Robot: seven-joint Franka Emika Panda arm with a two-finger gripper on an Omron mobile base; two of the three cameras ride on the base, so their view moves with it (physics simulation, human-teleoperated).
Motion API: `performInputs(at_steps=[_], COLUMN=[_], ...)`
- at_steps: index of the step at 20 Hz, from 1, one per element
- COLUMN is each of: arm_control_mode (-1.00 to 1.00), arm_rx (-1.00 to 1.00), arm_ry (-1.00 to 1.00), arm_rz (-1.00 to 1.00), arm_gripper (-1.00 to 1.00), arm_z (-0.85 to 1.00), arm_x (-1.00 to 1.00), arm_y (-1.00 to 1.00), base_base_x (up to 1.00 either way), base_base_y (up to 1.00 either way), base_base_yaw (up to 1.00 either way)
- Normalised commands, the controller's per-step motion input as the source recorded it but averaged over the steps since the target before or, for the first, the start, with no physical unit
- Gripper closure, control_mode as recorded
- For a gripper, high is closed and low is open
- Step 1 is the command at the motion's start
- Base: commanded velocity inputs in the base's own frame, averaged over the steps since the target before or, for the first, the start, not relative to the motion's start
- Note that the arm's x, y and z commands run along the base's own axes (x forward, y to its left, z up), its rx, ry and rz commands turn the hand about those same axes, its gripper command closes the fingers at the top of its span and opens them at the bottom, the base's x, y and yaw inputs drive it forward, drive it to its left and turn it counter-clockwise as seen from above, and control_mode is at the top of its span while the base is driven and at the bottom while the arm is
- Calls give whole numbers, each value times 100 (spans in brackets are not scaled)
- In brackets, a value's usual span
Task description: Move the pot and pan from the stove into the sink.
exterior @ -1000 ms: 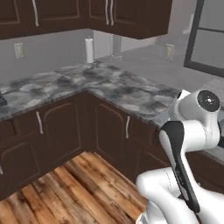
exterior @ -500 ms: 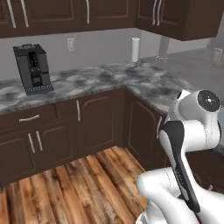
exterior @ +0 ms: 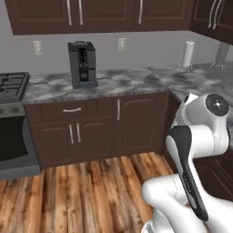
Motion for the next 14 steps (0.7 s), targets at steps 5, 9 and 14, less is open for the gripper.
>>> performInputs(at_steps=[5,9,14], arm_control_mode=[100,100,100], arm_rx=[0,0,0], arm_ry=[0,0,0], arm_rz=[0,0,0], arm_gripper=[-100,-100,-100], arm_z=[0,0,0], arm_x=[0,0,0], arm_y=[0,0,0], base_base_x=[-7,27,77], base_base_y=[8,9,21], base_base_yaw=[14,2,0])
